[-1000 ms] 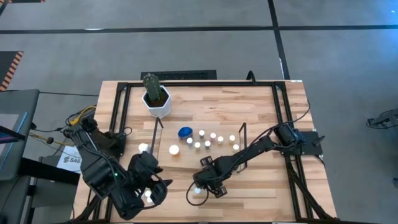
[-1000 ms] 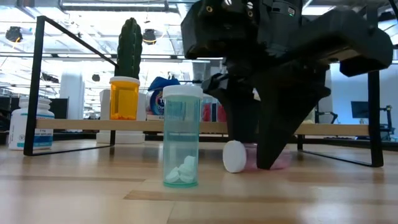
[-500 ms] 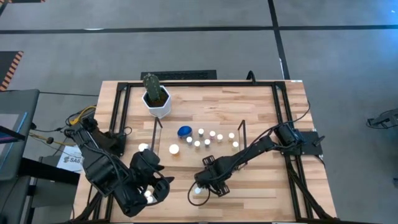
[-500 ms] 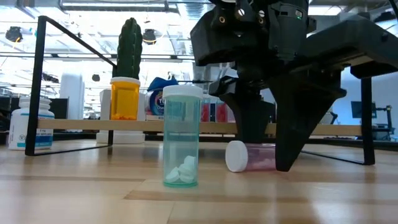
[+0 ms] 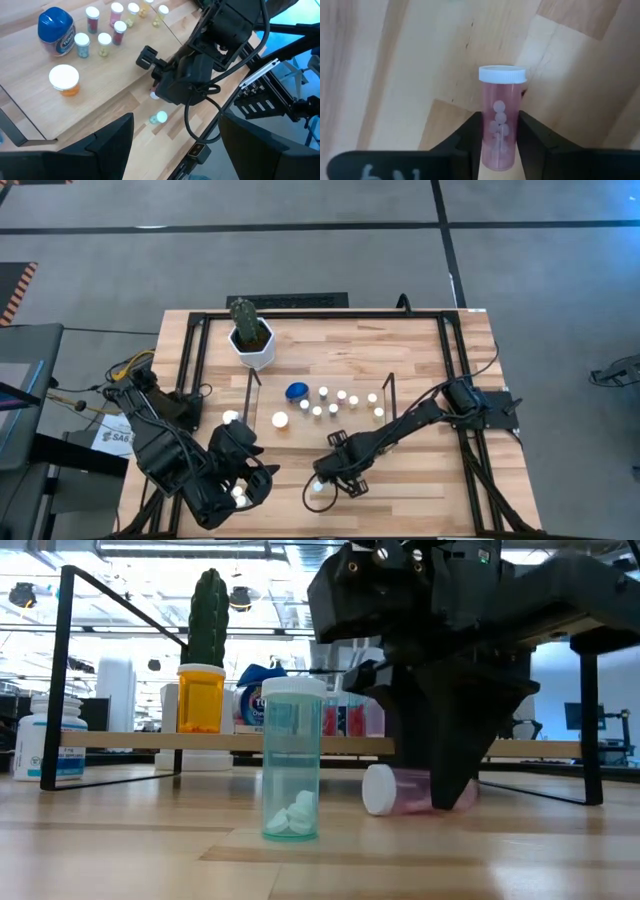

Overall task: Pick and place medicine bottles onto shelf by color
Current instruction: Put the pink pill bottle on the shelf

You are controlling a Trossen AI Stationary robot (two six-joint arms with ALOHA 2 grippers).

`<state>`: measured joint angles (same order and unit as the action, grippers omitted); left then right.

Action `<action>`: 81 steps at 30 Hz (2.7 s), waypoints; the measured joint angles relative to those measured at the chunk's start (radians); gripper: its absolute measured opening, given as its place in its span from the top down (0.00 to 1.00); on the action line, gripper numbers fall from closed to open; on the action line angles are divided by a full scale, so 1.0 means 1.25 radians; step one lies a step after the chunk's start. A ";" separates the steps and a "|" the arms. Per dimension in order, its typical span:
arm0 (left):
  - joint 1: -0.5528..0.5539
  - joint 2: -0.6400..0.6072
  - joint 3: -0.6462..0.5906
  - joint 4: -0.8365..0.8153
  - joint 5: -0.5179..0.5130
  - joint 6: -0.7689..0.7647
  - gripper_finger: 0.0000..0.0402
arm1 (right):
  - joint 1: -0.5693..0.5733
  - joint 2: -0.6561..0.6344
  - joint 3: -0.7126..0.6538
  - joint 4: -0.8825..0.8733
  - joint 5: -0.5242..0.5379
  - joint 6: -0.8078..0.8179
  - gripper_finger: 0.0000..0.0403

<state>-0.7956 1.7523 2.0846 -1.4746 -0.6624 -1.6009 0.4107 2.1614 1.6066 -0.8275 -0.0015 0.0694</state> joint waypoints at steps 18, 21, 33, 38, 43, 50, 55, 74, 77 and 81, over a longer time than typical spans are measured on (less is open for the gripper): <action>0.004 0.000 0.000 0.030 -0.015 0.024 0.31 | -0.005 -0.220 0.148 -0.137 0.003 0.119 0.69; 0.017 0.000 0.000 0.057 -0.037 0.071 0.31 | -0.010 -0.278 0.149 -0.123 0.003 0.179 0.69; 0.081 0.000 0.000 0.440 -0.020 0.785 0.31 | -0.044 -0.417 0.149 -0.097 -0.048 0.434 0.68; 0.115 0.000 0.000 0.497 0.021 0.823 0.31 | -0.023 -0.423 0.150 -0.047 -0.078 0.456 0.68; 0.153 0.000 0.000 0.487 0.048 0.744 0.31 | -0.002 -0.405 0.204 -0.057 -0.081 0.444 0.68; 0.158 0.011 0.001 0.487 0.061 0.682 0.31 | 0.002 -0.403 0.248 -0.069 -0.067 0.426 0.68; 0.163 0.040 0.000 0.486 0.075 0.634 0.31 | 0.001 -0.403 0.257 -0.066 -0.062 0.419 0.68; 0.229 0.068 0.000 0.496 0.114 0.565 0.31 | 0.001 -0.402 0.256 -0.104 -0.039 0.293 0.68; 0.237 0.068 0.000 0.496 0.115 0.558 0.32 | 0.001 -0.402 0.256 -0.107 -0.039 0.278 0.68; 0.238 0.068 0.000 0.496 0.133 0.545 0.38 | -0.005 -0.402 0.256 -0.111 -0.038 0.270 0.68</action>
<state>-0.4976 1.8370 2.0846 -0.8543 -0.4966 -0.9199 0.4050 1.6585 1.9270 -0.9658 -0.0493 0.4065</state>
